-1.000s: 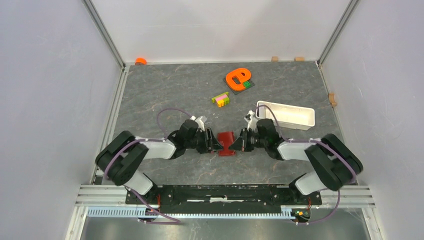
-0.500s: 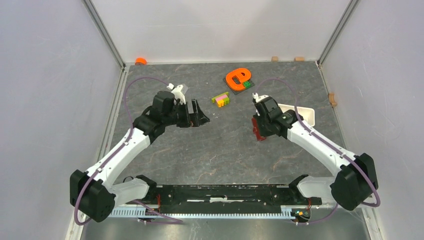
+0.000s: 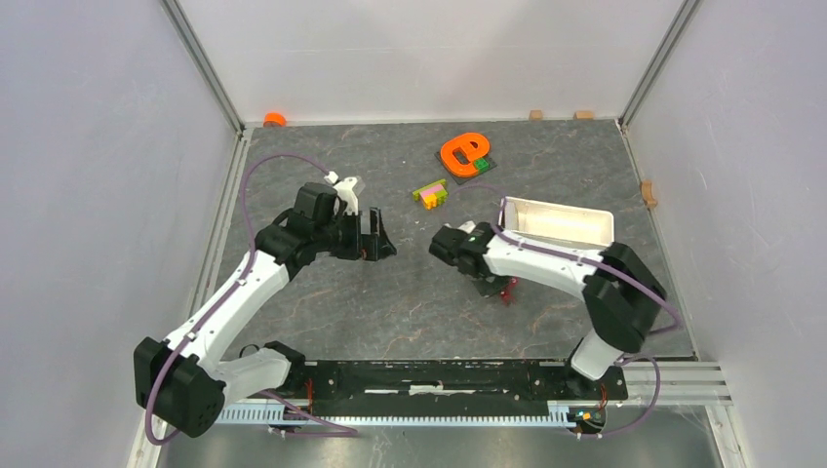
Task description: Put the credit cards into the card holder
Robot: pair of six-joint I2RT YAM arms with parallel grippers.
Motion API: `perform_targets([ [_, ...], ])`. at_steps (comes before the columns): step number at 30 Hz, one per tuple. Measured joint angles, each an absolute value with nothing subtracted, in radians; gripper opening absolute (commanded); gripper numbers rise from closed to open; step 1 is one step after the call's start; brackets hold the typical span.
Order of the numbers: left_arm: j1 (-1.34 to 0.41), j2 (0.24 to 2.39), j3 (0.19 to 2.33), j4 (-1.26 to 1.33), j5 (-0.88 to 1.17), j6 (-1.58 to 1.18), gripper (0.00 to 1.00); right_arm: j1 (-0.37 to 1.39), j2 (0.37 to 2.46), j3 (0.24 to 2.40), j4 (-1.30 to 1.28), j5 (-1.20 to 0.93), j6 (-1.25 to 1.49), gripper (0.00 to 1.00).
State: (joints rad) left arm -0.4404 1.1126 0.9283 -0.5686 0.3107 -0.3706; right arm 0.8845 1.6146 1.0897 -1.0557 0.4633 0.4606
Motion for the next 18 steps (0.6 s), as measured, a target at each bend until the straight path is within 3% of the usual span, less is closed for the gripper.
perform_targets([
  [1, -0.440, 1.113, 0.925, -0.570, 0.310, -0.369, 1.00, 0.903, 1.642, 1.108, -1.056, 0.466, 0.472, 0.19],
  [3, -0.437, 1.113, 0.916, -0.571, 0.306, -0.368, 1.00, 0.941, 1.691, 1.145, -1.048, 0.467, 0.493, 0.46],
  [5, -0.433, 1.112, 0.909, -0.572, 0.303, -0.368, 1.00, 0.979, 1.734, 1.176, -1.028, 0.456, 0.509, 0.59],
  [12, -0.427, 1.056, 0.871, -0.574, 0.262, -0.374, 1.00, 1.041, 1.752, 1.237, -0.972, 0.387, 0.517, 0.71],
  [18, -0.429, 0.939, 0.759, -0.513, 0.238, -0.458, 0.91, 1.015, 1.589, 1.224, -0.897, 0.313, 0.469, 0.69],
])
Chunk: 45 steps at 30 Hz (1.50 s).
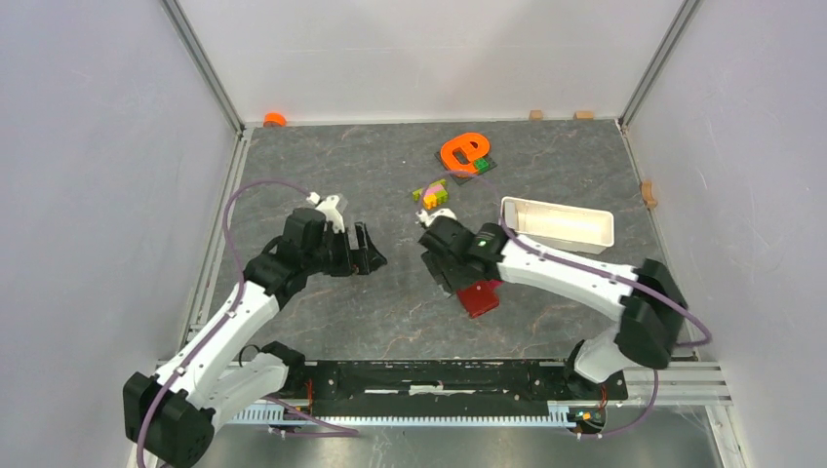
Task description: Put the credit cards into the card holder
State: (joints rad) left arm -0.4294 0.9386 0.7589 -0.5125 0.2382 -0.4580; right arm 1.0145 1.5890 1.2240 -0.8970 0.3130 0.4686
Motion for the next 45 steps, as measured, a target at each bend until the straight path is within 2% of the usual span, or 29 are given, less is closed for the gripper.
perform_targets([
  [3, -0.464, 0.930, 0.677, -0.453, 0.234, -0.539, 0.90, 0.942, 1.469, 1.153, -0.834, 0.258, 0.423, 0.65],
  [7, -0.616, 0.971, 0.600, -0.358, 0.198, -0.656, 0.89, 0.754, 1.364, 1.011, -0.759, 0.167, 0.345, 0.58],
  [13, -0.797, 1.158, 0.552, -0.123, 0.173, -0.828, 0.83, 0.505, 1.347, 0.852, -0.682, 0.016, 0.230, 0.51],
  [20, -0.860, 1.396, 0.556, 0.128, 0.168, -0.947, 0.77, 0.330, 1.349, 0.809, -0.574, -0.150, 0.155, 0.45],
  [24, -0.866, 1.484, 0.568, 0.205, 0.168, -0.976, 0.73, 0.278, 1.355, 0.798, -0.530, -0.224, 0.130, 0.40],
  [32, -0.866, 1.596, 0.615, 0.302, 0.176, -1.000, 0.68, 0.250, 1.393, 0.764, -0.485, -0.299, 0.107, 0.39],
  [45, -0.867, 1.677, 0.663, 0.364, 0.196, -1.006, 0.66, 0.250, 1.409, 0.740, -0.460, -0.351, 0.098, 0.18],
])
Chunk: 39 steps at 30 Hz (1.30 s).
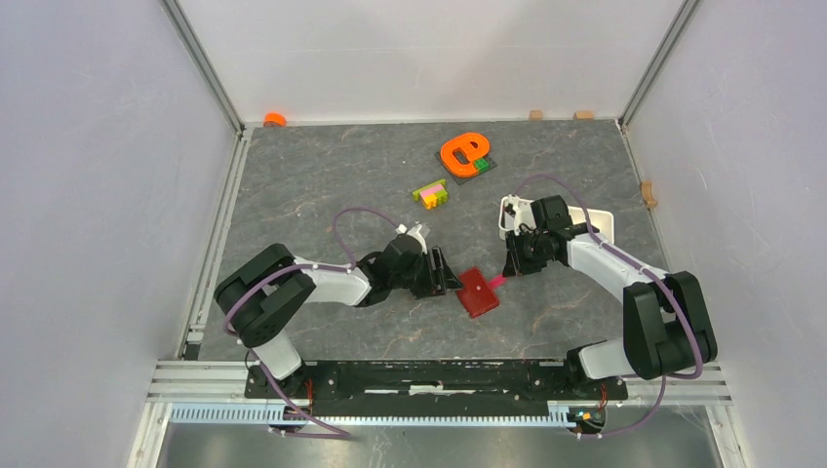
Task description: Put the credit cards into the card holder
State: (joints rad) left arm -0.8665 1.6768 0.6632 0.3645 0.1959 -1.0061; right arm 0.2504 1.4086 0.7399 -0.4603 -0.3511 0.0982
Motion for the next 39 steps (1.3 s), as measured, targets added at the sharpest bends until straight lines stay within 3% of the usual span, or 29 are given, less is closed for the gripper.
perform_targets([
  [6, -0.867, 1.699, 0.680, 0.373, 0.204, -1.006, 0.64, 0.250, 1.419, 0.737, -0.455, -0.366, 0.093, 0.01],
  [14, -0.869, 1.742, 0.765, 0.298, 0.189, -0.979, 0.63, 0.250, 1.414, 0.735, -0.447, -0.401, 0.088, 0.00],
  [28, -0.900, 1.806, 0.907, 0.139, 0.113, -0.871, 0.49, 0.352, 1.394, 0.697, -0.382, -0.478, 0.108, 0.00],
  [39, -0.910, 1.819, 0.936, 0.105, 0.089, -0.844, 0.44, 0.408, 1.403, 0.682, -0.348, -0.477, 0.126, 0.00],
])
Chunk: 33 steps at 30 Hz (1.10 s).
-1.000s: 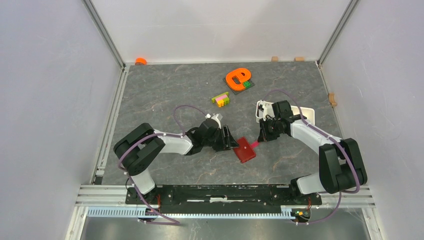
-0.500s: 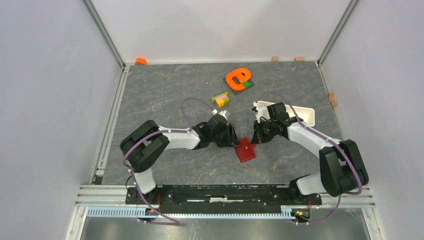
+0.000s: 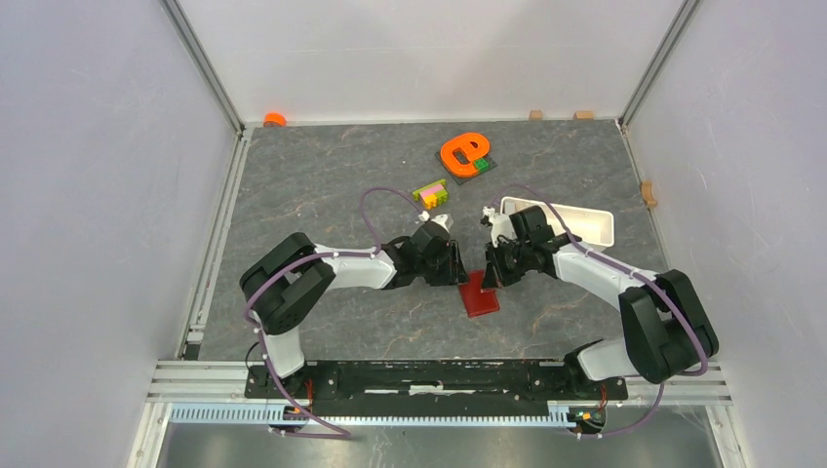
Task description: Put the credit cards into the card holder
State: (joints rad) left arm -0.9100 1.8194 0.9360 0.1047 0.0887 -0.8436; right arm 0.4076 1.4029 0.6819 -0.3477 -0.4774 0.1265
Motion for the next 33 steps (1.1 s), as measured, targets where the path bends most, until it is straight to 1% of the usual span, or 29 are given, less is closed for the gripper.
perform_targets([
  [12, -0.911, 1.824, 0.942, 0.098, 0.079, -0.837, 0.38, 0.462, 1.407, 0.694, -0.361, -0.389, 0.130, 0.00],
  [21, -0.912, 1.837, 0.955, 0.099, 0.077, -0.835, 0.37, 0.506, 1.382, 0.701, -0.409, -0.302, 0.131, 0.00],
  [33, -0.912, 1.839, 0.957, 0.099, 0.076, -0.834, 0.34, 0.539, 1.380, 0.709, -0.425, -0.268, 0.134, 0.00],
])
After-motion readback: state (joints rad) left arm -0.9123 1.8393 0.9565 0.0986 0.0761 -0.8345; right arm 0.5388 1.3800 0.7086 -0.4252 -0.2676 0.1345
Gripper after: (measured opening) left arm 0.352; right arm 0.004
